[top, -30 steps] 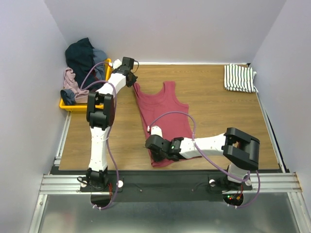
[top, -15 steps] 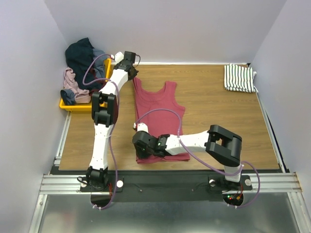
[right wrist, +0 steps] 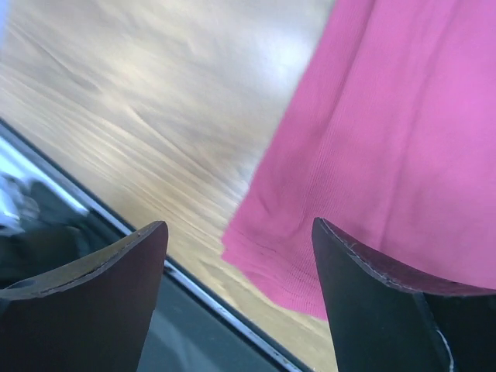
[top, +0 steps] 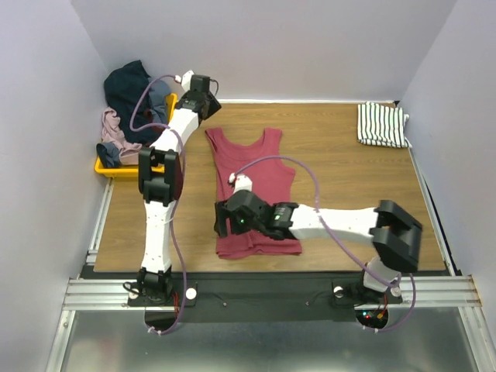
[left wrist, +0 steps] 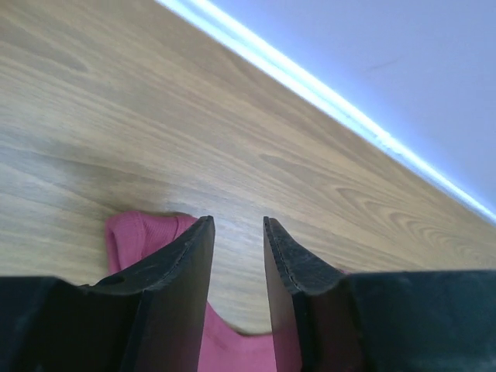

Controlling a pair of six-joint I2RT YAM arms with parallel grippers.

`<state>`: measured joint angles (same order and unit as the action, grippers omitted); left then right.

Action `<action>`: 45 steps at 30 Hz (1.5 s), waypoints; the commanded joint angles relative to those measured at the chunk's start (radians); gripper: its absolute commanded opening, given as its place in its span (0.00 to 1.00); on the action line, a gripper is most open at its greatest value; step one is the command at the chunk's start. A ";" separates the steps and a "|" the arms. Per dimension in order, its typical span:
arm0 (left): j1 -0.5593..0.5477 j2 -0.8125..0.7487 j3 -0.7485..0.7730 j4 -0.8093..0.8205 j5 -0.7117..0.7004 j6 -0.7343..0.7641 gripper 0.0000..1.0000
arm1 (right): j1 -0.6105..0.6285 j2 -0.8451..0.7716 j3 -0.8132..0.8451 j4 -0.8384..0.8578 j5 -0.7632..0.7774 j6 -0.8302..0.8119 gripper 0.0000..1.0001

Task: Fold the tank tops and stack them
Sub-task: Fold the tank top

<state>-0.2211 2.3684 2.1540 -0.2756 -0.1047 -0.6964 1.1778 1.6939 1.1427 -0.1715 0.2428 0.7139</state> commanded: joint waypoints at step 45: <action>-0.960 -0.646 -1.056 0.211 -0.173 -0.175 0.26 | -0.862 0.151 -0.024 0.044 -0.272 -0.108 0.48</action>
<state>-1.1522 1.7164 1.0611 -0.0006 -0.2039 -0.8555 0.3210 1.8221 1.0859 -0.1562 -0.0059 0.6201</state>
